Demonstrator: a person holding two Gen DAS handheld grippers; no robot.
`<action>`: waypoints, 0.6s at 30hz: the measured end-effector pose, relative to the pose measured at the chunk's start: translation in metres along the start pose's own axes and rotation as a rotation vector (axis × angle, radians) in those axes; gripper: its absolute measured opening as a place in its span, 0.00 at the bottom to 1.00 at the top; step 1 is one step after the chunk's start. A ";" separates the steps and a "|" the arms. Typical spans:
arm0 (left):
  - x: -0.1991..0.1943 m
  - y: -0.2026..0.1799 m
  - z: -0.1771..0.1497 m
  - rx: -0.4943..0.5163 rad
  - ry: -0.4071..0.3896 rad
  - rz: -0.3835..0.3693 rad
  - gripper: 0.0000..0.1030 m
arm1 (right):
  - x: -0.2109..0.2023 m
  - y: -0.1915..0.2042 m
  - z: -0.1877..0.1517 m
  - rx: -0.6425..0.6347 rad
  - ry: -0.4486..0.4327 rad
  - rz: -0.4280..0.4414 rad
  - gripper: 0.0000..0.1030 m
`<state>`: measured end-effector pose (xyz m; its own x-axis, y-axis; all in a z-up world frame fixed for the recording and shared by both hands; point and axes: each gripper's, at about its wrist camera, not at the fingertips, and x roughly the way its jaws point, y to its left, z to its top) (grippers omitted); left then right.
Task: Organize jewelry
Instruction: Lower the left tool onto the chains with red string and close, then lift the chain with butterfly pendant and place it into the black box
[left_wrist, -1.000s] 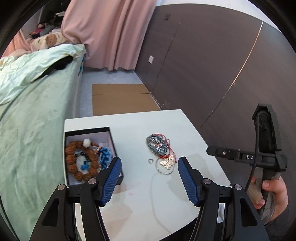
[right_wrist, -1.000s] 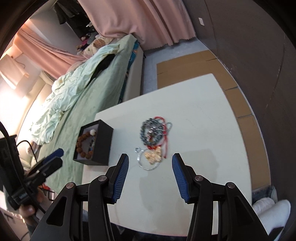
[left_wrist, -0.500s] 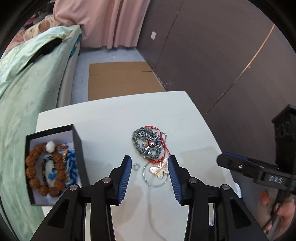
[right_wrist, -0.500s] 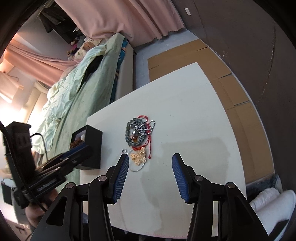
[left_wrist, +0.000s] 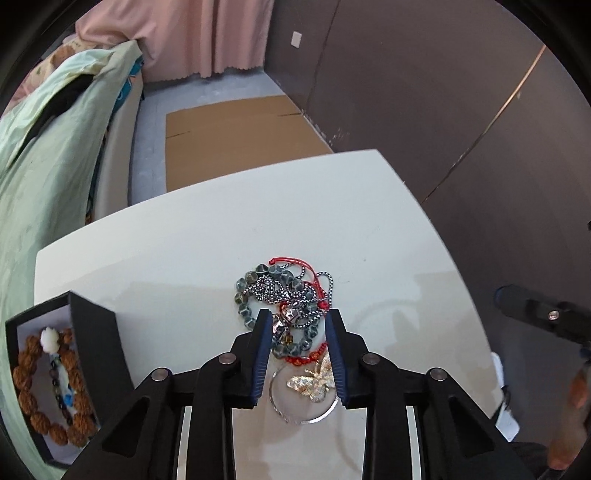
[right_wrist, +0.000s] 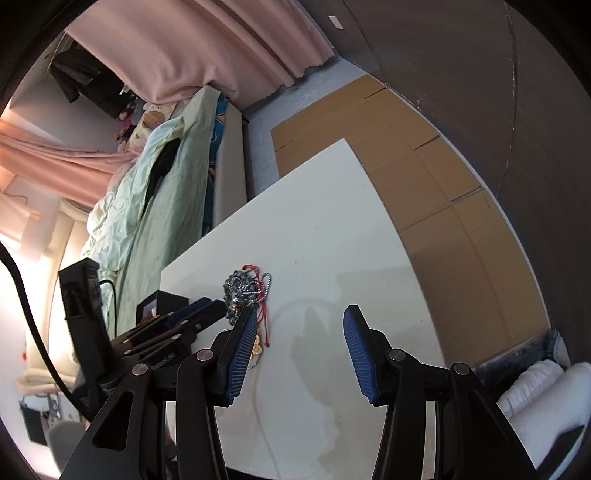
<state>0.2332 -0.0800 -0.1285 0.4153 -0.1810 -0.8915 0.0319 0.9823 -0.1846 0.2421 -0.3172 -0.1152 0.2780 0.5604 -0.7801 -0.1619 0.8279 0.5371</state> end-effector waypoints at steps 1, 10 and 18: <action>0.003 -0.001 0.001 0.007 0.004 0.009 0.30 | 0.000 0.000 0.000 -0.003 0.002 0.001 0.48; 0.028 -0.004 0.004 0.070 0.021 0.119 0.27 | 0.007 0.001 0.003 0.005 0.021 0.010 0.48; -0.002 0.003 0.002 0.038 -0.032 0.085 0.12 | 0.018 0.009 -0.001 0.009 0.042 0.021 0.48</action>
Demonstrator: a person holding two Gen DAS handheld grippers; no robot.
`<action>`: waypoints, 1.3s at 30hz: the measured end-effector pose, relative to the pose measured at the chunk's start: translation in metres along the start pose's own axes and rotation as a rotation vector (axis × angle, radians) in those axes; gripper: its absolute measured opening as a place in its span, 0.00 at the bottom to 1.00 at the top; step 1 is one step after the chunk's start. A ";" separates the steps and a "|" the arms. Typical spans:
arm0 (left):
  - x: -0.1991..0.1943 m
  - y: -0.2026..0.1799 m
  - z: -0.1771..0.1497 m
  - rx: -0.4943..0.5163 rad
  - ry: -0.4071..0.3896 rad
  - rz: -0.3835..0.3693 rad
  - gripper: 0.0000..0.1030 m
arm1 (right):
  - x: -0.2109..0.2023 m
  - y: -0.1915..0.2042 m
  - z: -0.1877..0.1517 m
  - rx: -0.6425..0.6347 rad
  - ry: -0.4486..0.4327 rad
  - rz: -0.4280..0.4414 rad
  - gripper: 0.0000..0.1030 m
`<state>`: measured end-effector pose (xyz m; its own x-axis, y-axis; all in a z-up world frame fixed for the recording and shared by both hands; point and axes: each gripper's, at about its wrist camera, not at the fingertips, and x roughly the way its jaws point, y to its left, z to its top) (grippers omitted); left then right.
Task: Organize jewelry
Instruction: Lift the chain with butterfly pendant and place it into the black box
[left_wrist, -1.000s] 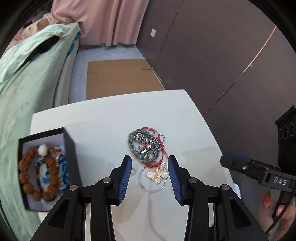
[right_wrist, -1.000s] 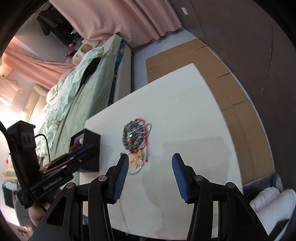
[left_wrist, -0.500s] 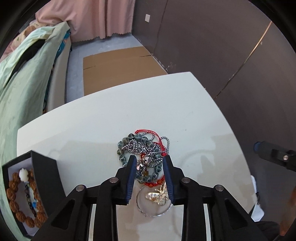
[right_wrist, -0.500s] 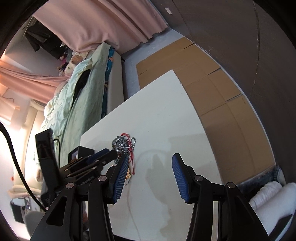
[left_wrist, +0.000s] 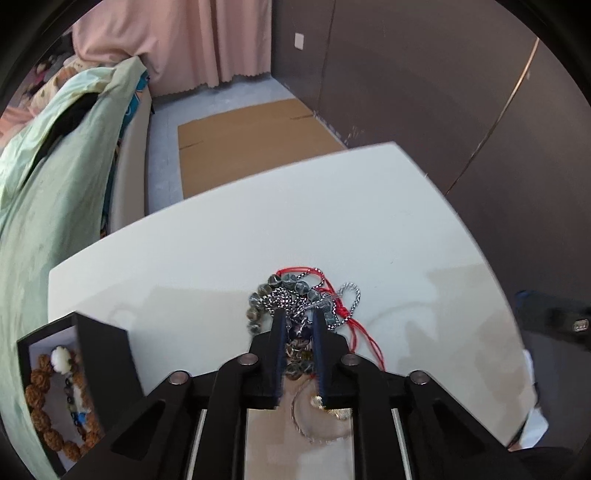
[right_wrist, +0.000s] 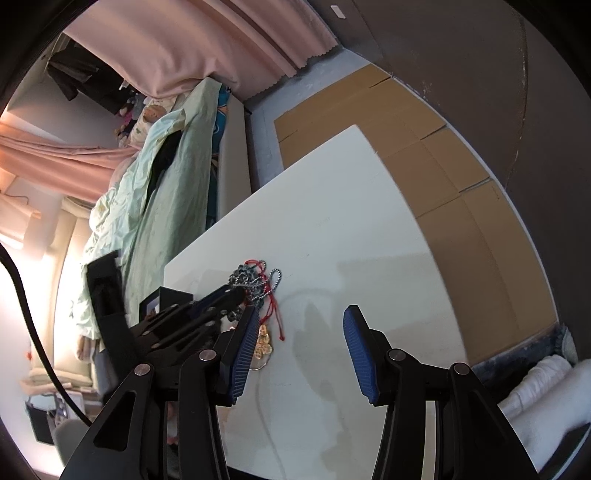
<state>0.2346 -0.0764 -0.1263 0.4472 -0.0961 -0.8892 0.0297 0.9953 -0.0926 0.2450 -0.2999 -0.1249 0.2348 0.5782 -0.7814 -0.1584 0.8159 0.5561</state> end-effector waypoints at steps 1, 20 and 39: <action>-0.006 0.001 0.000 -0.005 -0.009 -0.009 0.12 | 0.002 0.002 -0.001 -0.001 0.004 0.001 0.48; -0.135 0.019 0.003 -0.057 -0.287 -0.161 0.12 | 0.041 0.038 -0.015 -0.039 0.062 -0.035 0.48; -0.256 0.058 -0.005 -0.170 -0.542 -0.208 0.12 | 0.093 0.065 -0.032 -0.254 0.185 -0.192 0.42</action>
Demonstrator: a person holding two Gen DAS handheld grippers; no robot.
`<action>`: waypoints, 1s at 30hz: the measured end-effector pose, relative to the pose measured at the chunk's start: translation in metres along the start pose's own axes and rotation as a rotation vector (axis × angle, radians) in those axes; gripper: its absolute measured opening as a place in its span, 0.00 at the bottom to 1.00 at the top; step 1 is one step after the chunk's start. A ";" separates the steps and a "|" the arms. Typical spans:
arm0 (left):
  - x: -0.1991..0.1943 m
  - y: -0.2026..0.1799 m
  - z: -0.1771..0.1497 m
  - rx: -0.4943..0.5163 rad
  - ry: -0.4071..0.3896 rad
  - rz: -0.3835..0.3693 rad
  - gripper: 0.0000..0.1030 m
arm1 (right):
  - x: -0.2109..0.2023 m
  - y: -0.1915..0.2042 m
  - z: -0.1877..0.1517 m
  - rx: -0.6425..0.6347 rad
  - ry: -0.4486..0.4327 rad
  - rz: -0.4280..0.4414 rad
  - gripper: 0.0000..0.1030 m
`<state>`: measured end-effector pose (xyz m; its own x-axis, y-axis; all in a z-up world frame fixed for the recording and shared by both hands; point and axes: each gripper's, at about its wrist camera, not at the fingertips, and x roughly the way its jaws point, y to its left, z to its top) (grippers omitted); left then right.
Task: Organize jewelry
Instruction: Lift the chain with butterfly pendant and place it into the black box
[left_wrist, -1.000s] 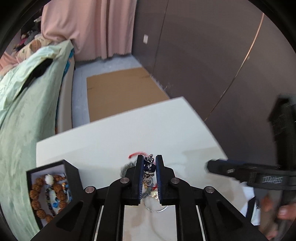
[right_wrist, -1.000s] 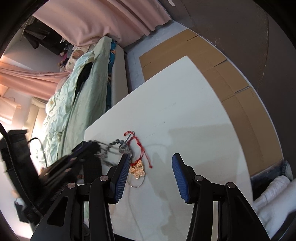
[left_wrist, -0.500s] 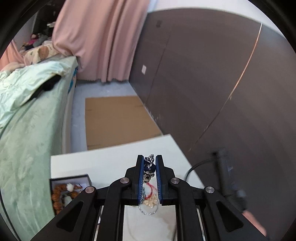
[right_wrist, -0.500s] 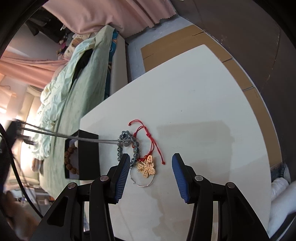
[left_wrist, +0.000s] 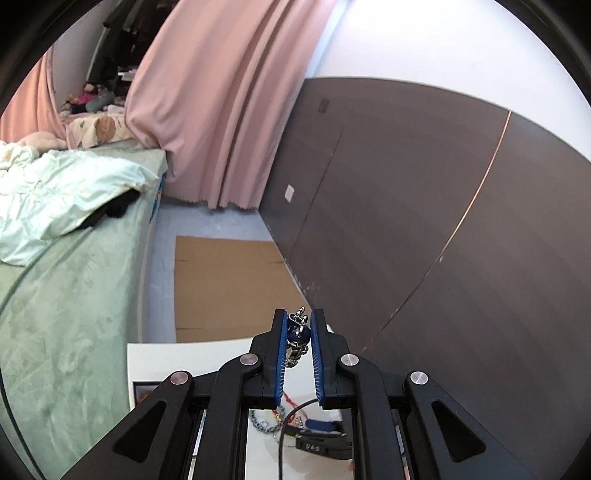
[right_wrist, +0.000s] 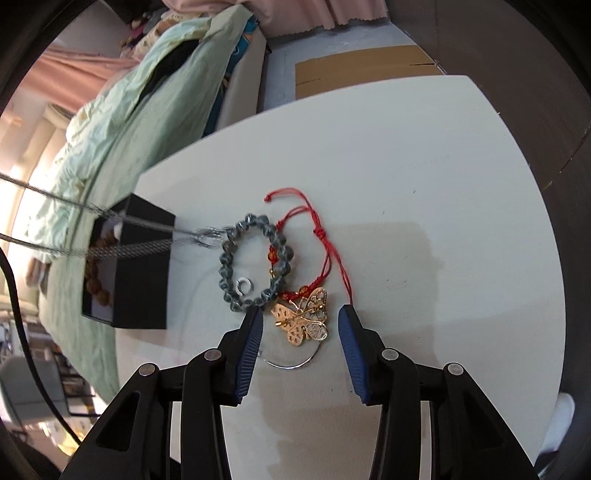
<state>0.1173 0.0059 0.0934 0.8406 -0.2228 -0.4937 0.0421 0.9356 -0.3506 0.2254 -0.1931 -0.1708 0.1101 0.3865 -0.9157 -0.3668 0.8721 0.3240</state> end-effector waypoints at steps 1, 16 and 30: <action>-0.004 0.000 0.002 0.000 -0.011 0.001 0.12 | 0.000 0.002 -0.001 -0.011 0.001 -0.010 0.42; -0.048 0.015 0.014 -0.032 -0.108 0.019 0.12 | -0.026 0.010 -0.015 -0.084 -0.056 -0.041 0.05; -0.067 0.033 0.017 -0.064 -0.153 0.036 0.12 | -0.070 0.047 -0.011 -0.085 -0.199 0.089 0.03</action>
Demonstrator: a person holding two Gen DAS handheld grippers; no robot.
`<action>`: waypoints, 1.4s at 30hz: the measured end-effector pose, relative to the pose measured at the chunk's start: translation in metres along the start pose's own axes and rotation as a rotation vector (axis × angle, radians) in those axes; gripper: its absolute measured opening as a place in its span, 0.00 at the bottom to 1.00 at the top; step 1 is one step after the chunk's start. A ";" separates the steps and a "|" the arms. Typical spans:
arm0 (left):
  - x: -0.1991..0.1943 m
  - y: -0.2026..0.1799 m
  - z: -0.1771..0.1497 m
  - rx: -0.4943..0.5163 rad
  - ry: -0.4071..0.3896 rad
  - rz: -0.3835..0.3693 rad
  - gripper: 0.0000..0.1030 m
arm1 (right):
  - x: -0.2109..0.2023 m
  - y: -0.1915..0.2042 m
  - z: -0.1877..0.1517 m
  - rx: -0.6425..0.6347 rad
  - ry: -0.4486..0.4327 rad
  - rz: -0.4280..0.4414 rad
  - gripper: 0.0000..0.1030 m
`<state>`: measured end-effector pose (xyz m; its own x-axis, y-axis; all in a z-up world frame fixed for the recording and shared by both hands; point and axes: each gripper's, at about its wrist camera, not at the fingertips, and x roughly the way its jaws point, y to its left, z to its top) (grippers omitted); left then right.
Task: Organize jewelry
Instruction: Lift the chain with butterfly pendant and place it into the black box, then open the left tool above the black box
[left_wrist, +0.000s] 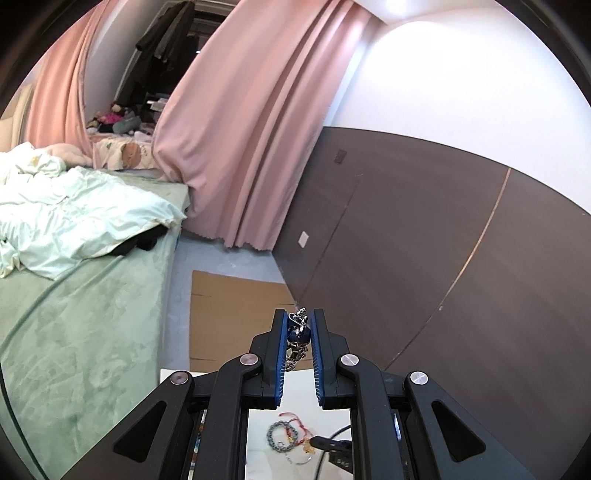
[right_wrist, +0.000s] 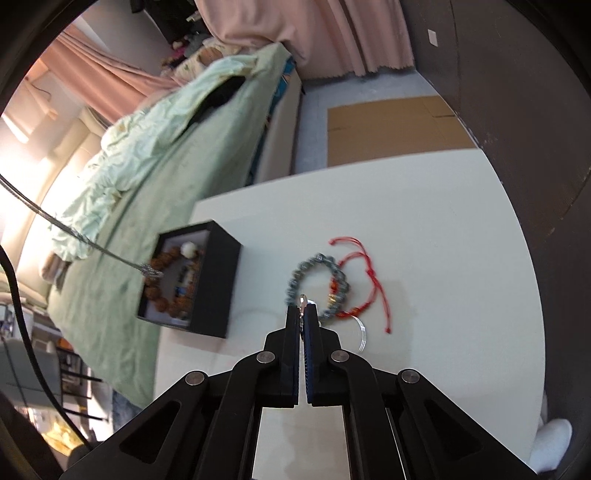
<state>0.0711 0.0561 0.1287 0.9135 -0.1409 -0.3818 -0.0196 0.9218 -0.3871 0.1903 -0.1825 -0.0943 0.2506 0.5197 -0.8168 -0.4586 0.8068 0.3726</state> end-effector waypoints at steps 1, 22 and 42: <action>0.002 0.004 -0.001 -0.006 0.006 0.007 0.12 | -0.003 0.004 0.000 -0.006 -0.011 0.013 0.03; 0.069 0.089 -0.060 -0.222 0.269 0.113 0.75 | 0.009 0.074 0.015 -0.022 -0.086 0.189 0.03; 0.075 0.107 -0.083 -0.199 0.319 0.118 0.75 | 0.019 0.050 0.014 0.096 -0.039 0.197 0.62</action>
<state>0.1041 0.1138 -0.0110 0.7287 -0.1719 -0.6629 -0.2240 0.8550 -0.4679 0.1841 -0.1281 -0.0844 0.1977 0.6788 -0.7072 -0.4195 0.7106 0.5648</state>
